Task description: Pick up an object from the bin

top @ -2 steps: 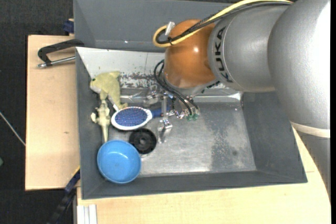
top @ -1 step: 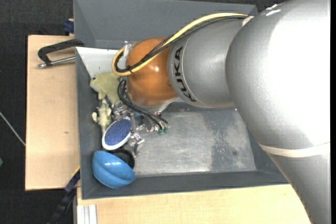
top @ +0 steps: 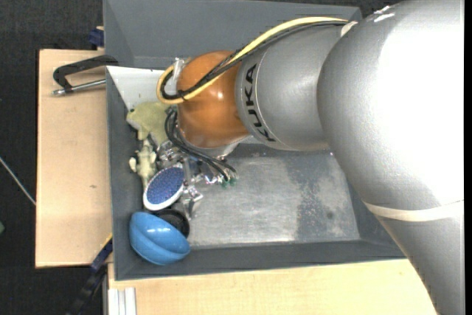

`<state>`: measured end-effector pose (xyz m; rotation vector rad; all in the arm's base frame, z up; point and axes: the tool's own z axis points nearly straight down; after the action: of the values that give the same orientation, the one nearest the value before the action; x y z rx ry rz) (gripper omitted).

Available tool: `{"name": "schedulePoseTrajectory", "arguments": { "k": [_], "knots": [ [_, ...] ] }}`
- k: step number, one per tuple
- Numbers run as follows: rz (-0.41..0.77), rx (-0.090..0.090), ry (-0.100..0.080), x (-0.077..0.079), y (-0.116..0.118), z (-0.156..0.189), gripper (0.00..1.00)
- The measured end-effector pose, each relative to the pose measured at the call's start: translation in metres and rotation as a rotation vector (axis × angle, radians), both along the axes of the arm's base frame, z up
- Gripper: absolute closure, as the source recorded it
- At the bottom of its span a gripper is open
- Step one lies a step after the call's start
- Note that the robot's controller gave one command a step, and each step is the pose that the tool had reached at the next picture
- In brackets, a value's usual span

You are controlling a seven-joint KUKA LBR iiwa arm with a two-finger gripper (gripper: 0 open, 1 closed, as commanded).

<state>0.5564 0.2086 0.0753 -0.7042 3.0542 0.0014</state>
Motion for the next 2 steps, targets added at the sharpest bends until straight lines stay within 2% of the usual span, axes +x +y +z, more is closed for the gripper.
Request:
{"name": "schedulePoseTrajectory", "arguments": {
  "k": [1,2],
  "knots": [
    [0.000,0.002,-0.004,0.001,0.001,0.002,1.00],
    [-0.002,0.001,0.000,0.003,0.002,0.019,1.00]
  ]
}}
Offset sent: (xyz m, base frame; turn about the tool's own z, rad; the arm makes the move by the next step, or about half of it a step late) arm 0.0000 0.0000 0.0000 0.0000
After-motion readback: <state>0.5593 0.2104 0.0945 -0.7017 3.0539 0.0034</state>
